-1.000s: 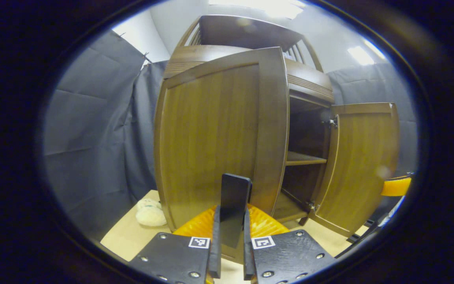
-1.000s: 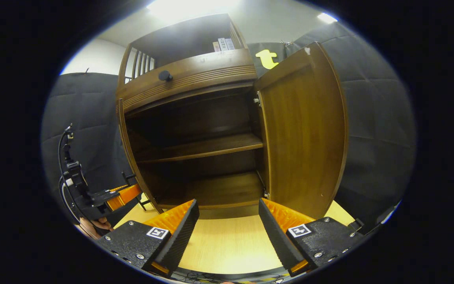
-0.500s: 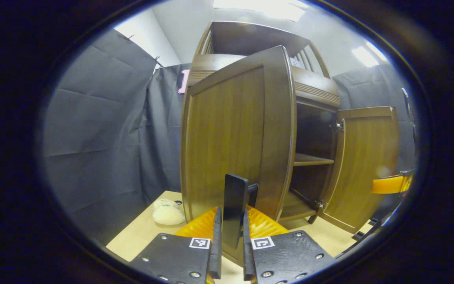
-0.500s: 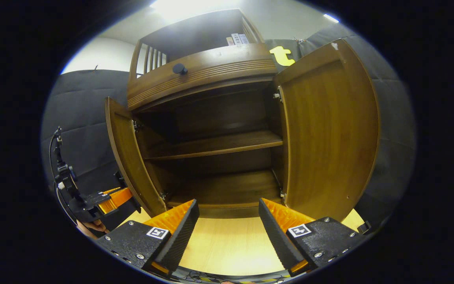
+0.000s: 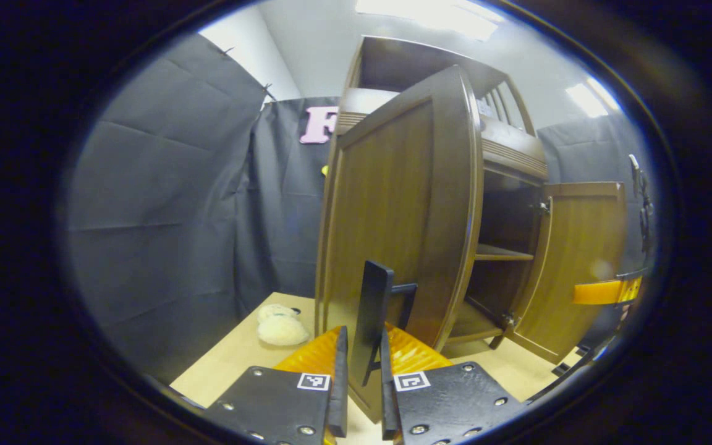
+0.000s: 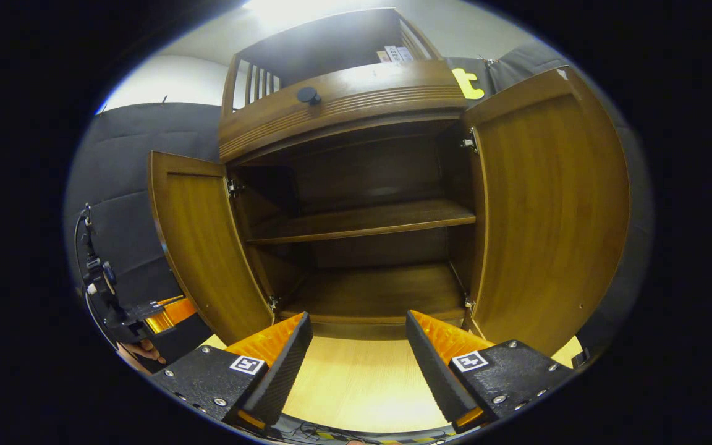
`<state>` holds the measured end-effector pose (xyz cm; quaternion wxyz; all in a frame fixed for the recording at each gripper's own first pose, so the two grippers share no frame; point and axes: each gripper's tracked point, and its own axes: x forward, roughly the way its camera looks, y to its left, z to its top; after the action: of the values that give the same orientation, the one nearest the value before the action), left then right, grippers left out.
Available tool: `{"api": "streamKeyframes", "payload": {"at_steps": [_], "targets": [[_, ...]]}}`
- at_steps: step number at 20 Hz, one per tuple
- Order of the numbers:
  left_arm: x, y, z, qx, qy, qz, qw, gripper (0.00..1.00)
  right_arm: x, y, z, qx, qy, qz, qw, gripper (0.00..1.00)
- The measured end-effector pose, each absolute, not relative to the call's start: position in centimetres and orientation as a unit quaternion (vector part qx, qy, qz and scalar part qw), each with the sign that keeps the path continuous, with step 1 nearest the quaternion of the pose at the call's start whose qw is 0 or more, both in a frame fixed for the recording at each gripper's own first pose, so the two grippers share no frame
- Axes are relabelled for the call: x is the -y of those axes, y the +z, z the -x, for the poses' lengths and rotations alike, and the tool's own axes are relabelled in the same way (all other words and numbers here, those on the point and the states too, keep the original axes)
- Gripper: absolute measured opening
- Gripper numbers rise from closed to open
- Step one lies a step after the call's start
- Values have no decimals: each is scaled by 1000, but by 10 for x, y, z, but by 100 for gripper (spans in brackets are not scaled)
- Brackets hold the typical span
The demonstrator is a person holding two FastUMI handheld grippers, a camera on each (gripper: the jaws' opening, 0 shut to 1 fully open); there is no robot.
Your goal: Open the right door of the double-door shoe cabinet with the right hand, and open the left door with the left hand.
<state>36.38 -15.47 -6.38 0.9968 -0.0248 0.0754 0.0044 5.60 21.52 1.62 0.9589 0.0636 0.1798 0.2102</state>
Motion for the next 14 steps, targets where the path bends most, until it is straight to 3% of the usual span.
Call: {"api": "streamKeyframes", "payload": {"at_steps": [3,4,6,12,14], "targets": [[139,-63,-369,-70,32,20,997,26,-220,18,-58,-175,214,-56,959,94],[125,-66,-365,-72,44,18,996,10,-222,19,-58,-172,214,-54,960,94],[120,-64,-356,-74,36,32,996,4,-221,22,-59,-167,214,-52,961,94],[115,-68,-352,-85,-20,31,996,2,-221,32,-78,-150,205,-23,967,92],[116,-68,-352,-86,-29,23,996,4,-214,37,-83,-140,193,-10,971,97]]}}
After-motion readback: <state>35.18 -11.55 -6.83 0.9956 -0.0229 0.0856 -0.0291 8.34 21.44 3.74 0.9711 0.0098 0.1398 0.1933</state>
